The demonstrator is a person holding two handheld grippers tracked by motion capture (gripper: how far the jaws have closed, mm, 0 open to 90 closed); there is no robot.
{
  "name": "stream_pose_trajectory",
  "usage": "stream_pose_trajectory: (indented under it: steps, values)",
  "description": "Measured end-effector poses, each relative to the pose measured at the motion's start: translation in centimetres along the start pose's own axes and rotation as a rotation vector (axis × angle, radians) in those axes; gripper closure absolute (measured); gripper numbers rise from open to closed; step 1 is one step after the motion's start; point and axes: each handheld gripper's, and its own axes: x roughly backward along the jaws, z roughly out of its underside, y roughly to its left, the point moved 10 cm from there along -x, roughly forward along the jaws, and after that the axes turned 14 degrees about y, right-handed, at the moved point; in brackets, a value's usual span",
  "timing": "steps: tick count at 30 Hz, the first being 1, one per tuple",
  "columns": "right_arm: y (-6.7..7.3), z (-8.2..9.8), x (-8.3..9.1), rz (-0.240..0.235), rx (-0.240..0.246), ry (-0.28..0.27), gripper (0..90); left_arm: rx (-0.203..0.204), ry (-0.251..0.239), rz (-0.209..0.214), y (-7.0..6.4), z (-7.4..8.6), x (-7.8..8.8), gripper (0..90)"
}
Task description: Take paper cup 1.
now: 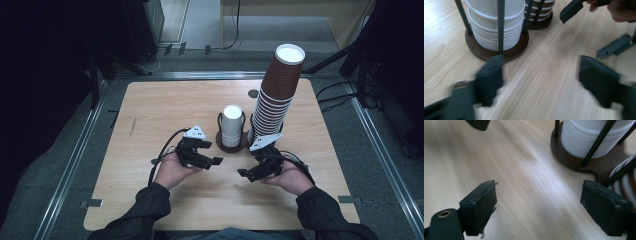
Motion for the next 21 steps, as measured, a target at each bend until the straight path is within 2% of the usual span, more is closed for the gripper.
stream_pose_trajectory:
  steps: [2,4,6,7,8,12,16,20,21]
  values:
    - [-0.2,0.1,0.2,-0.038,-0.021,-0.010,16.7,-0.037,0.018,-0.028,0.0,0.3,0.2,28.2]
    - [-0.5,0.0,0.7,-0.033,-0.039,-0.041,23.1,-0.034,0.012,-0.032,0.0,0.4,0.4,29.8]
    - [-0.7,-0.1,1.1,-0.031,-0.032,-0.060,38.1,-0.036,0.016,-0.044,0.2,0.4,0.5,32.0]
    - [-0.6,0.0,1.2,-0.039,-0.028,-0.057,42.6,-0.036,0.016,-0.044,0.2,0.4,0.5,35.0]
    - [-0.7,0.0,1.3,-0.031,-0.033,-0.057,46.2,-0.019,0.038,-0.066,0.6,0.7,0.6,38.1]
    - [-1.0,0.1,1.8,-0.021,-0.043,-0.068,53.5,0.005,0.015,-0.036,0.7,0.8,1.0,44.0]
    - [-1.0,0.3,2.2,-0.021,-0.041,-0.066,67.1,0.018,0.020,-0.026,0.5,1.1,0.8,50.5]
    - [-0.7,0.6,2.5,-0.004,-0.021,-0.076,72.3,0.009,0.026,-0.023,0.5,1.0,0.5,51.8]
    - [-0.7,0.6,2.5,-0.015,-0.019,-0.076,73.3,0.015,0.024,-0.018,0.5,0.9,0.5,51.3]
